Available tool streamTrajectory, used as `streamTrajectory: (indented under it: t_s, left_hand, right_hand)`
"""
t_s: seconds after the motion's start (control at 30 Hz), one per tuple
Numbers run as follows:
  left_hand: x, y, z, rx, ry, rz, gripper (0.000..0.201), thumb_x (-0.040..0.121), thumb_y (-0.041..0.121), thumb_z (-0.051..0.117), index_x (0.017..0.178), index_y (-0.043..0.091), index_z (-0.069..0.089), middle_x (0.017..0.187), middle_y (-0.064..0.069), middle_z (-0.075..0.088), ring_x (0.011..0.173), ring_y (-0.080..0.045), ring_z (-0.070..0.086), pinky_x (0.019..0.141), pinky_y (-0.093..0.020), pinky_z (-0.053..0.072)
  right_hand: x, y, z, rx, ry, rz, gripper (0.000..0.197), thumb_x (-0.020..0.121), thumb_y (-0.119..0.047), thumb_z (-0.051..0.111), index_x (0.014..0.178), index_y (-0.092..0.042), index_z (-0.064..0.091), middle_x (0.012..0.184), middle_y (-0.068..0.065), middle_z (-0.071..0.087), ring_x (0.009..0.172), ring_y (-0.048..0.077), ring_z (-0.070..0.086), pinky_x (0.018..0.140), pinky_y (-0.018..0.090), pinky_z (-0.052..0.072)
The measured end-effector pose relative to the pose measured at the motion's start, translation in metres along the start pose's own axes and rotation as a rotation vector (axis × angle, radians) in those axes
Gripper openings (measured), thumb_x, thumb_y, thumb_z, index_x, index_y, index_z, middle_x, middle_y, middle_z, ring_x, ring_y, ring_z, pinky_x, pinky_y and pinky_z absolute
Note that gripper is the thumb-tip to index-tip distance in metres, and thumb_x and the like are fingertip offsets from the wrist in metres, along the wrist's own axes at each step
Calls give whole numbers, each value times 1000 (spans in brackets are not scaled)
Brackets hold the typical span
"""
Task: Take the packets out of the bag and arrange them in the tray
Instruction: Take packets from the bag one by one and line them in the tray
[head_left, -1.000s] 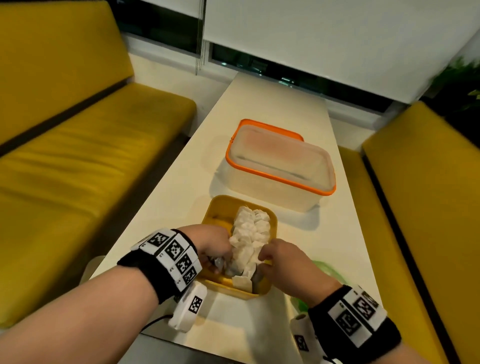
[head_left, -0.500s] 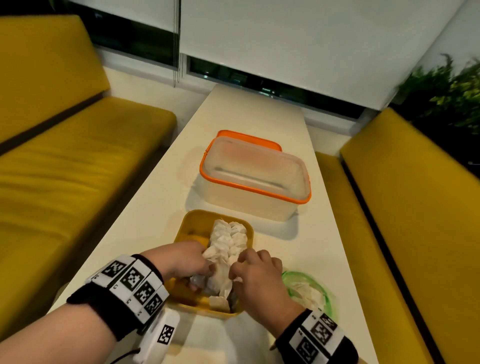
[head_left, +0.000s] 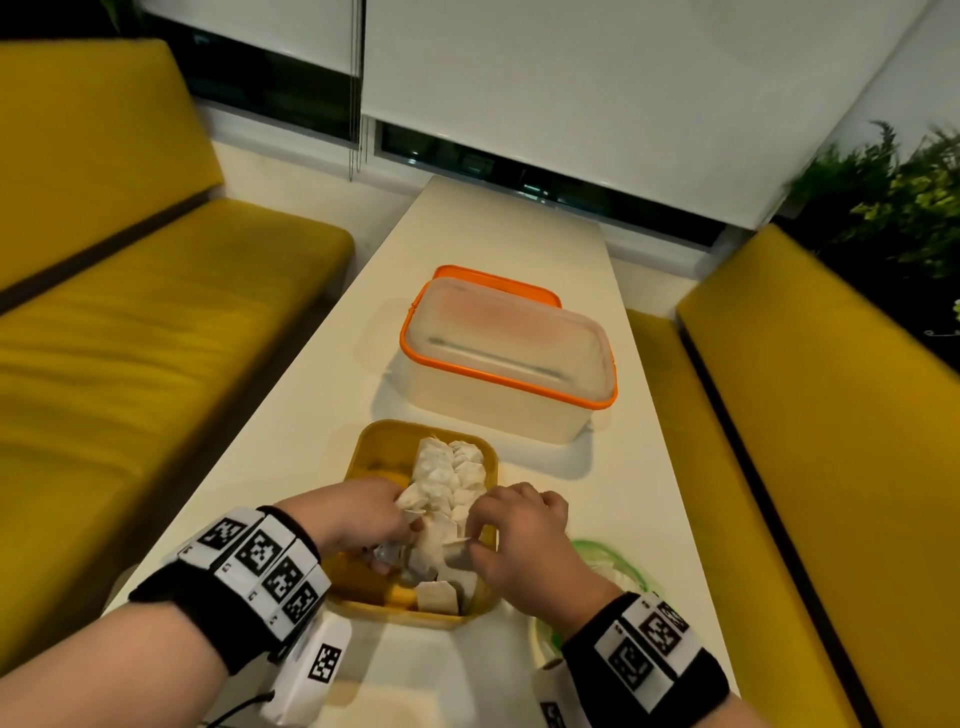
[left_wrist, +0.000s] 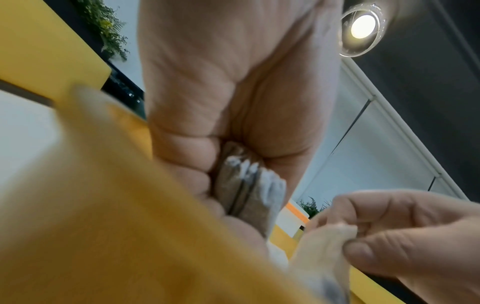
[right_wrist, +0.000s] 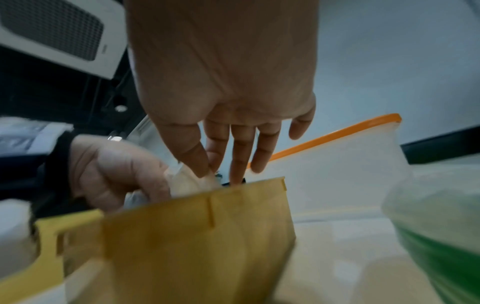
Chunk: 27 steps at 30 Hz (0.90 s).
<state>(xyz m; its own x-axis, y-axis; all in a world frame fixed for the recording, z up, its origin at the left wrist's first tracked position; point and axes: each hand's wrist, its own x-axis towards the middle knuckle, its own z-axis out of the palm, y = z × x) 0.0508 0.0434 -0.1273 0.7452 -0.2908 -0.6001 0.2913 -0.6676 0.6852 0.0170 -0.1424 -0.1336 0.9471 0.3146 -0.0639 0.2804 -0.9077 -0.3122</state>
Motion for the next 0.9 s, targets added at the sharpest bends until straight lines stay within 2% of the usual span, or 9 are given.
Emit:
streamTrajectory:
  t_s: [0.07, 0.13, 0.23, 0.4, 0.5, 0.6, 0.67, 0.83, 0.9]
  left_hand:
    - [-2, 0, -1, -5, 16, 4, 16, 85, 1, 52, 91, 14, 60, 76, -7, 63, 56, -16, 62, 51, -21, 50]
    - [-3, 0, -1, -16, 35, 9, 16, 84, 0, 53, 91, 13, 61, 77, -9, 64, 58, -18, 63, 53, -23, 52]
    - [-3, 2, 2, -10, 80, 38, 16, 85, 1, 54, 92, 13, 62, 76, -6, 62, 55, -17, 62, 49, -21, 51]
    - [-7, 1, 1, 42, 69, 65, 13, 84, 5, 56, 86, 16, 62, 72, -4, 62, 55, -16, 61, 51, -21, 49]
    - [-13, 1, -1, 65, -44, 72, 16, 77, 0, 57, 80, 12, 66, 68, -5, 64, 61, -19, 59, 56, -23, 48]
    - [-18, 5, 1, 122, -201, 68, 22, 76, -3, 59, 76, 17, 67, 55, 11, 63, 54, -10, 57, 52, -17, 47]
    - [-19, 8, 5, 200, -274, 68, 25, 77, -3, 59, 75, 22, 64, 54, 14, 62, 53, -7, 56, 49, -16, 46]
    - [-14, 10, 8, 321, -264, 88, 24, 74, -1, 58, 67, 21, 57, 68, -1, 61, 58, -13, 57, 55, -20, 45]
    - [-13, 13, 8, 280, -280, 106, 28, 75, -5, 56, 67, 22, 55, 67, -1, 59, 56, -12, 56, 56, -20, 46]
  right_hand:
    - [1, 2, -7, 170, 22, 62, 8, 82, -35, 64, 81, -29, 60, 87, -13, 62, 95, 13, 53, 92, 34, 30]
    - [2, 5, -11, 260, 47, 104, 11, 78, -24, 65, 76, -31, 57, 70, -15, 57, 80, 13, 54, 91, 38, 41]
    - [1, 6, -14, 226, 39, 106, 15, 76, -16, 59, 83, -29, 64, 65, -18, 53, 78, 12, 54, 93, 38, 42]
    - [0, -5, -7, 57, -87, 94, 20, 80, -22, 56, 97, -25, 65, 83, -9, 61, 94, 18, 58, 94, 34, 29]
    - [-4, -8, 6, -19, -104, 98, 27, 83, -21, 48, 108, -28, 56, 89, -4, 65, 97, 23, 56, 91, 37, 28]
    - [-5, -9, 13, -55, -90, 104, 31, 85, -22, 44, 114, -30, 51, 99, 3, 66, 100, 27, 54, 91, 39, 29]
    - [-4, -10, 14, -105, -80, 96, 29, 87, -23, 43, 114, -28, 54, 101, 6, 64, 103, 28, 52, 91, 40, 28]
    - [-5, -12, 19, -218, -94, 65, 28, 87, -31, 48, 111, -25, 60, 114, 2, 54, 111, 25, 44, 90, 40, 27]
    - [-5, -9, 17, -108, 12, 78, 33, 83, -32, 53, 115, -25, 59, 118, 1, 47, 113, 24, 43, 89, 37, 28]
